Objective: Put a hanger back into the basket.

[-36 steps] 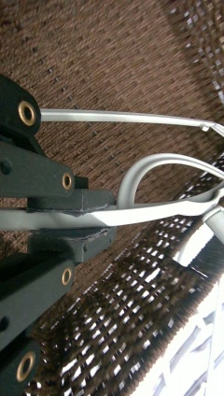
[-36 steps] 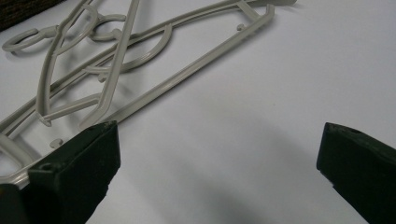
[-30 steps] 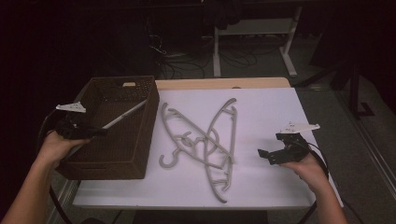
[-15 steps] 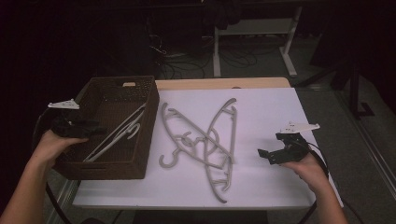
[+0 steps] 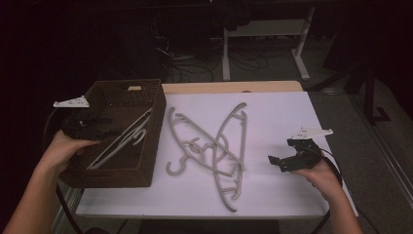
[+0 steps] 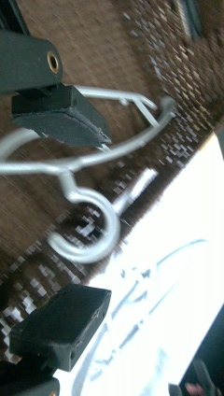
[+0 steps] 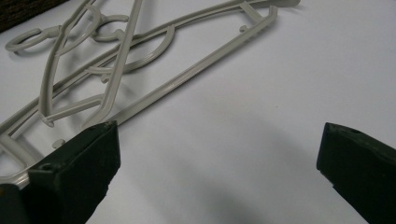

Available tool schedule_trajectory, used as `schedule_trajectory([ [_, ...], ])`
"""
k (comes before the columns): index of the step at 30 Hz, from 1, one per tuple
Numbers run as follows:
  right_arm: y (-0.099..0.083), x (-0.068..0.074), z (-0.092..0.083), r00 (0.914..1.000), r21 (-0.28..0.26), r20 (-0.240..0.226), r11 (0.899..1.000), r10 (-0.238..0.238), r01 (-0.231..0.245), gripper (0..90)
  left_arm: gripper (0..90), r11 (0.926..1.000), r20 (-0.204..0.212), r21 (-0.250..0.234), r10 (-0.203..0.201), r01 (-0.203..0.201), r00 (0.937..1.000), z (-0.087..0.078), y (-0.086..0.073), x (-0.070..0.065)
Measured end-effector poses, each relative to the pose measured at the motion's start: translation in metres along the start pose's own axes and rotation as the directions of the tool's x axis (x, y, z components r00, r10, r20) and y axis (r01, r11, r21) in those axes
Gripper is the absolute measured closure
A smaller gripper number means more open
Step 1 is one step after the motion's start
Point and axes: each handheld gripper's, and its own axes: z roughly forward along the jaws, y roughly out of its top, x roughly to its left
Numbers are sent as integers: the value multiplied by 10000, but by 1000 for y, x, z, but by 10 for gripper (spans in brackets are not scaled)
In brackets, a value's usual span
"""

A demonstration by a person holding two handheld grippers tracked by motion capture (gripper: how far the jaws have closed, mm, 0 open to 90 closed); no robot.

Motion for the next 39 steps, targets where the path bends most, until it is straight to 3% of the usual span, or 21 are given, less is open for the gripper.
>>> schedule_trajectory([
  [8, 0, 1, 1, 10000, 51, -47, 10000, -30, 31, 0, 203, 9974, 603, -497, 553, -524, 9966, 21, 25, -39],
  [14, 0, 0, 0, 10000, 11, -69, 10000, -32, 32, 0, 249, 9931, 1167, -575, 1088, -1027, 9872, 42, 42, -72],
  [19, 0, 0, 0, 10000, 5, -94, 10000, -17, 17, 0, 379, 9889, 1658, -603, 1443, -1360, 9755, 62, 53, -100],
  [26, 1, 0, 0, 9999, 23, -130, 10000, -59, 59, 0, 654, 9800, 2117, -52, 1953, -1987, 9576, 97, 56, -135],
  [33, 1, 0, 0, 9999, 16, -157, 10000, -49, 50, 0, 894, 9689, 2668, 656, 2134, -2386, 9398, 137, 45, -155],
  [39, 1, 0, 1, 9998, 61, -171, 10000, -69, 70, 0, 897, 9526, 3054, 1352, 2215, -2725, 9261, 179, 32, -167],
])
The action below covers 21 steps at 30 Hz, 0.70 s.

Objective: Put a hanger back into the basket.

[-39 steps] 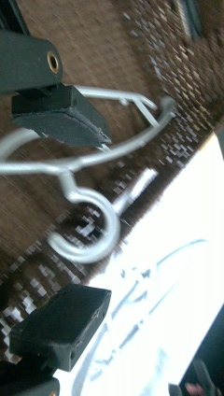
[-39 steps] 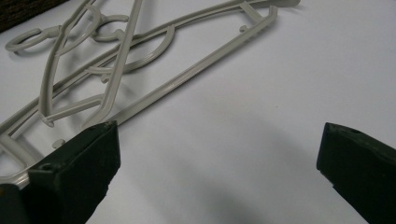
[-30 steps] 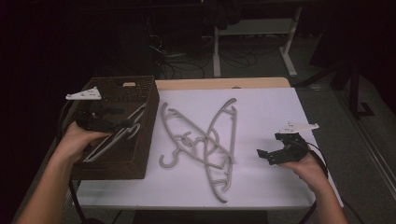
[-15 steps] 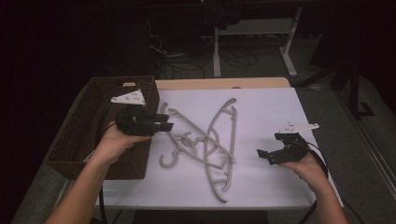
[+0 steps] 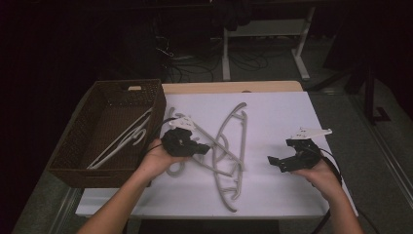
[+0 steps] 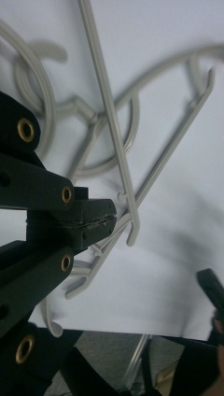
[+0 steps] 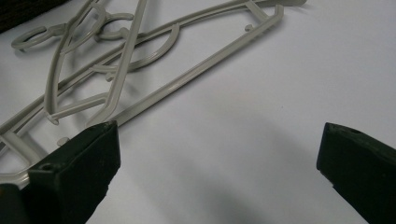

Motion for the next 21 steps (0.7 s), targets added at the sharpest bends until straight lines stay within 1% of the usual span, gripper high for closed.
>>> schedule_trajectory([
  [1, 0, 0, 0, 10000, -4, -3, 10000, 4, -4, 0, 897, 9999, 64, 169, -26, 25, 10000, 10, -1, 0],
  [5, 0, 0, 0, 10000, -8, -4, 10000, 10, -10, 0, 897, 9978, 206, 655, -60, 46, 9998, 38, -4, 2],
  [9, 0, 0, 0, 10000, -6, -25, 10000, 6, -6, 0, 897, 9943, 368, 1063, -58, 19, 9993, 63, -6, 3],
  [10, 0, 0, 0, 10000, -10, -32, 10000, 2, -2, 0, 898, 9934, 384, 1148, -84, 39, 9992, 69, -7, 3],
  [11, 0, 0, 0, 10000, -10, -32, 10000, 2, -2, 0, 898, 9934, 384, 1148, -84, 39, 9992, 69, -7, 3],
  [12, 0, 0, 0, 10000, -12, -36, 10000, 3, -3, 0, 898, 9911, 417, 1333, -22, -34, 9991, 78, -7, 1],
  [17, 0, -1, 0, 10000, 0, -46, 10000, -13, 13, 0, 898, 9838, 400, 1778, 162, -231, 9991, 98, -4, -1],
  [21, 0, 0, 0, 10000, -28, -56, 10000, -19, 19, 0, 898, 9806, 516, 1946, 151, -248, 9986, 110, -1, -2],
])
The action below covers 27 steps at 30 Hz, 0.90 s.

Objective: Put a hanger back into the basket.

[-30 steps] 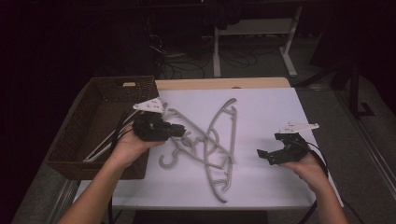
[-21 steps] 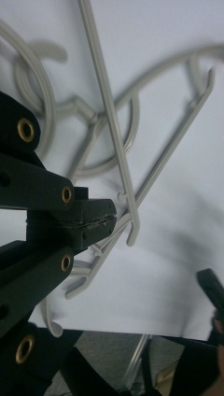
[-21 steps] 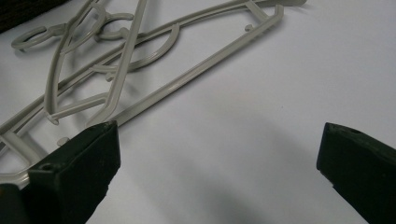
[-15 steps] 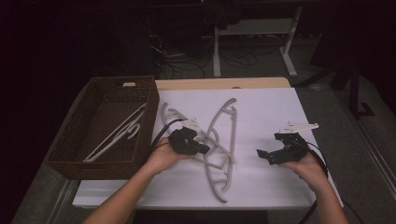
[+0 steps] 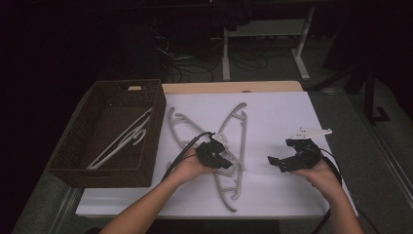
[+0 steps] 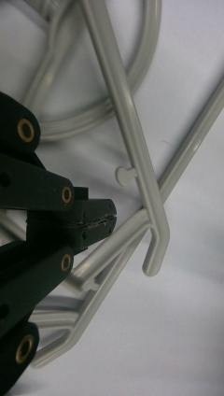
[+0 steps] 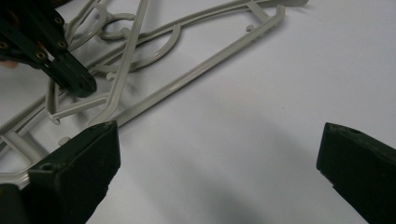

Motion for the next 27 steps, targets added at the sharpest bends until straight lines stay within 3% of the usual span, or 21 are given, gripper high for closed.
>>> schedule_trajectory([
  [20, 0, -2, -3, 10000, -100, 21, 9999, 30, -30, 0, 898, 9987, 629, 13, 515, -517, 9967, 31, 42, -16],
  [24, 1, -1, -4, 10000, -129, -39, 9999, 23, -23, 0, 882, 9987, 542, -352, 394, -375, 9978, 16, 36, -11],
  [27, 1, 1, -2, 9999, -81, -95, 9999, -61, 60, 0, 794, 9968, 278, -792, 151, -128, 9995, -5, 26, -4],
])
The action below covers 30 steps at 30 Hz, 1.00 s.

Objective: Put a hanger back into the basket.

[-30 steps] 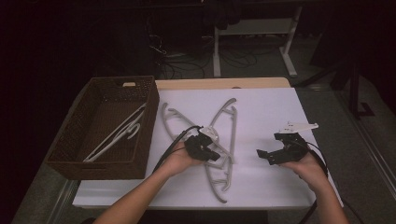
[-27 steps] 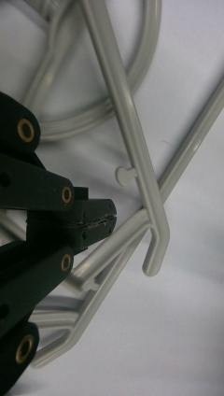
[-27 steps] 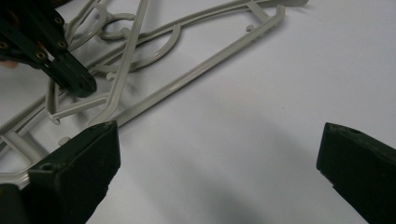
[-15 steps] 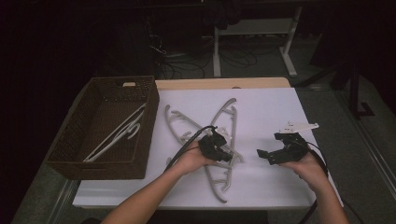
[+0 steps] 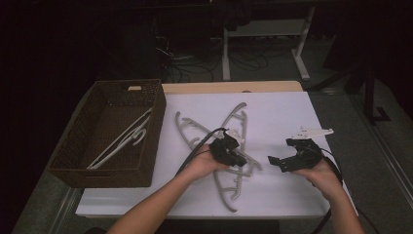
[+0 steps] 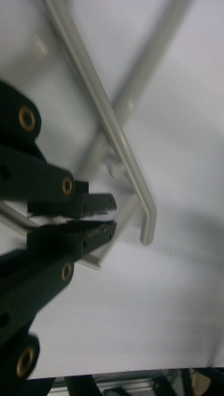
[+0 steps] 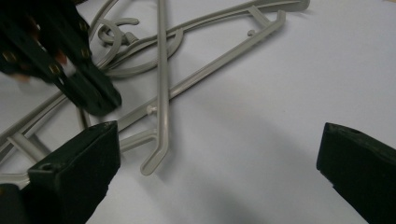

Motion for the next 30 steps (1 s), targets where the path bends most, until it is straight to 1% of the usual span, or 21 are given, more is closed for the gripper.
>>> schedule_trajectory([
  [3, 1, 3, 2, 9999, 49, -84, 10000, -65, 65, 0, 686, 9986, -404, -417, -335, 318, 9986, -26, -13, 10],
  [5, 3, 6, 3, 9998, 82, -180, 9999, -81, 82, 12, 632, 9954, -650, -740, -656, 607, 9957, -42, -23, 18],
  [7, 5, 9, 5, 9994, 110, -323, 9999, -118, 121, 22, 557, 9913, -901, -998, -946, 855, 9914, -57, -33, 25],
  [9, 8, 13, 6, 9988, 136, -459, 9997, -196, 202, 49, 501, 9866, -1186, -1212, -1237, 1093, 9852, -69, -43, 31],
  [11, 11, 18, 7, 9975, 148, -671, 9996, -231, 242, 71, 455, 9820, -1337, -1382, -1474, 1288, 9800, -77, -52, 34],
  [12, 13, 20, 9, 9964, 181, -805, 9994, -266, 282, 92, 428, 9802, -1437, -1475, -1537, 1324, 9776, -80, -56, 34],
  [14, 16, 26, 12, 9937, 178, -1050, 9989, -405, 426, 129, 370, 9781, -1550, -1502, -1670, 1439, 9737, -83, -62, 33],
  [16, 20, 31, 15, 9907, 221, -1274, 9985, -476, 508, 148, 333, 9761, -1565, -1570, -1749, 1504, 9721, -85, -66, 30],
  [18, 23, 38, 19, 9860, 340, -1582, 9977, -528, 589, 191, 292, 9741, -1612, -1738, -1728, 1444, 9717, -86, -68, 26],
  [19, 24, 41, 22, 9832, 403, -1723, 9968, -604, 683, 212, 289, 9736, -1620, -1772, -1733, 1442, 9714, -85, -68, 25],
  [22, 27, 51, 31, 9735, 635, -2145, 9935, -786, 942, 284, 270, 9712, -1688, -1812, -1854, 1544, 9681, -85, -69, 25],
  [24, 29, 58, 38, 9674, 789, -2388, 9913, -838, 1054, 330, 270, 9677, -1691, -1937, -1951, 1615, 9661, -86, -70, 26],
  [26, 31, 64, 45, 9595, 873, -2673, 9895, -885, 1156, 401, 270, 9667, -1732, -1941, -2009, 1666, 9642, -86, -71, 26],
  [27, 33, 67, 49, 9557, 927, -2824, 9892, -835, 1138, 426, 270, 9658, -1724, -1971, -2032, 1684, 9638, -86, -71, 27],
  [30, 38, 76, 60, 9478, 1074, -3059, 9859, -903, 1286, 473, 270, 9638, -1732, -2038, -2086, 1722, 9626, -86, -71, 26],
])
